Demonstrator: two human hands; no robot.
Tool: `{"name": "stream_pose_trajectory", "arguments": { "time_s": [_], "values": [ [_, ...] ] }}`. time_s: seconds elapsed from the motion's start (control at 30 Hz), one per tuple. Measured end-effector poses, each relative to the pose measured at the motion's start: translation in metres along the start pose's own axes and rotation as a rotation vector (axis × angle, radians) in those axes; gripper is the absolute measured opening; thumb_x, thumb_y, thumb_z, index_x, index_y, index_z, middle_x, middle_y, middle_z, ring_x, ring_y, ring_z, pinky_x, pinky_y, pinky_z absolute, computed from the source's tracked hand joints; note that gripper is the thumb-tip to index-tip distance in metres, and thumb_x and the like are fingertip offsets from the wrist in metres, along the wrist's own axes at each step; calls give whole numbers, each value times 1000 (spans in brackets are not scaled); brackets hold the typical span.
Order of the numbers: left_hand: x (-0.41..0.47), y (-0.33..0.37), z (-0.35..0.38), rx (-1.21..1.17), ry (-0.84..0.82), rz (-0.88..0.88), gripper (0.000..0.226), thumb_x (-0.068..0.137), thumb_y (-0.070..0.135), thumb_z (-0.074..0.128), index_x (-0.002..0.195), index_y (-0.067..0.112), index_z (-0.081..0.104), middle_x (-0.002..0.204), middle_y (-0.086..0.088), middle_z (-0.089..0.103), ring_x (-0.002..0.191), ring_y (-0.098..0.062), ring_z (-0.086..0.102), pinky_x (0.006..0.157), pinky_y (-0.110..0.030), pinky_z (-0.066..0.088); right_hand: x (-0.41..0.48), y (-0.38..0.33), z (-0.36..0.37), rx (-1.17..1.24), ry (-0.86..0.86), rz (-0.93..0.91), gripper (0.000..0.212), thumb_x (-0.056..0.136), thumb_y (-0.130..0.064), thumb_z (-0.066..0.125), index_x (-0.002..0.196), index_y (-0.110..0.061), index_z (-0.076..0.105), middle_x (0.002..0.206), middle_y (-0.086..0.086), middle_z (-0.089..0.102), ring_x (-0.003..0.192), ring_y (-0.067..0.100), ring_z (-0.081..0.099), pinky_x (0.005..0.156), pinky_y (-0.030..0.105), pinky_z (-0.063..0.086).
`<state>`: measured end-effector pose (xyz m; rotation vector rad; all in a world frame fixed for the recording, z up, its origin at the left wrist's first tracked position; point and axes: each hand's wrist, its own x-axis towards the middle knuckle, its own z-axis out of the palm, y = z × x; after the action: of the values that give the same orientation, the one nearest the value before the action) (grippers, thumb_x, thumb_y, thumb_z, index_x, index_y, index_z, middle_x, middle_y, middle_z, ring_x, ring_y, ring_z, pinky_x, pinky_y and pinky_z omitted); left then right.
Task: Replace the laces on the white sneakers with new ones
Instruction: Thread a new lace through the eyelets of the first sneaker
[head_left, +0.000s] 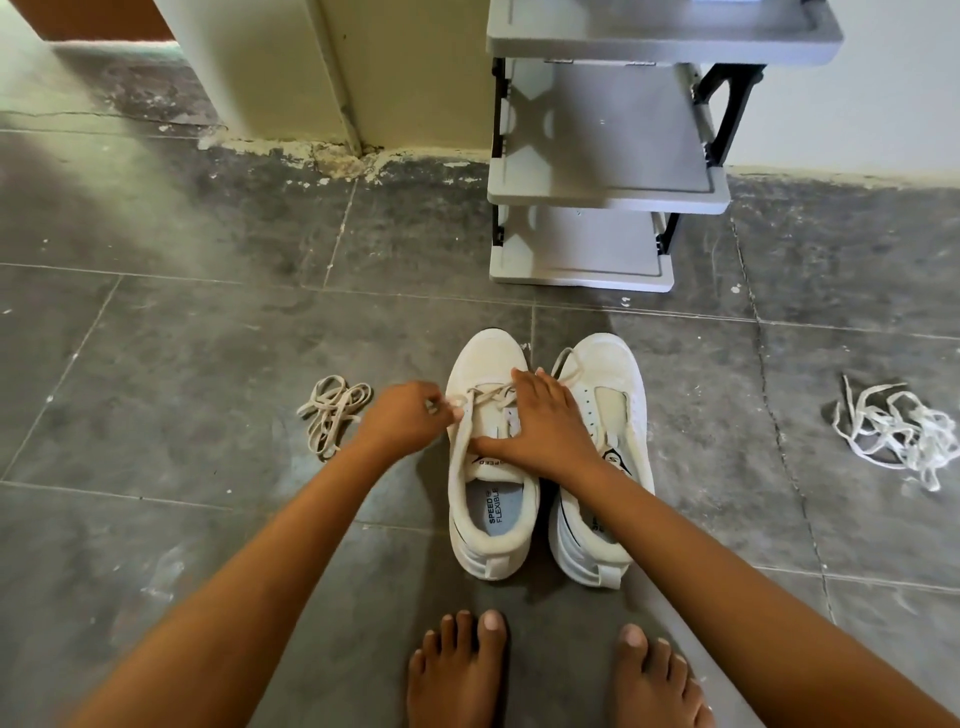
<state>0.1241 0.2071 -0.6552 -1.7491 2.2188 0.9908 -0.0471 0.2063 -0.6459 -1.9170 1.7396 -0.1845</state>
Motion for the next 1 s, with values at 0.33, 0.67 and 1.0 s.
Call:
{"name": "stream_pose_trajectory", "arguments": {
  "time_s": [0.33, 0.67, 1.0],
  "values": [
    [-6, 32, -108, -1447, 466, 158, 32, 96, 33, 48, 69, 23, 60, 49, 12, 45, 41, -2, 36, 42, -15, 34, -3, 1, 4, -78, -16, 29, 110, 72, -71, 57, 149, -11, 7, 156, 5, 11, 144, 24, 5, 117, 41, 2],
    [-73, 3, 118, -294, 196, -247, 46, 93, 54, 7, 129, 40, 32, 146, 7, 33, 135, -16, 28, 109, -34, 22, -1, -3, 5, -35, -23, 36, 107, 74, -66, 60, 149, -11, 8, 155, 5, 11, 144, 24, 6, 117, 41, 4],
    [19, 32, -24, -546, 405, -146, 36, 88, 21, 64, 59, 15, 44, 58, -3, 47, 61, -20, 43, 54, -26, 33, 0, -3, 0, -23, -41, 50, 106, 71, -65, 64, 147, -11, 12, 153, 6, 15, 141, 26, 12, 115, 41, 9]
  ]
}}
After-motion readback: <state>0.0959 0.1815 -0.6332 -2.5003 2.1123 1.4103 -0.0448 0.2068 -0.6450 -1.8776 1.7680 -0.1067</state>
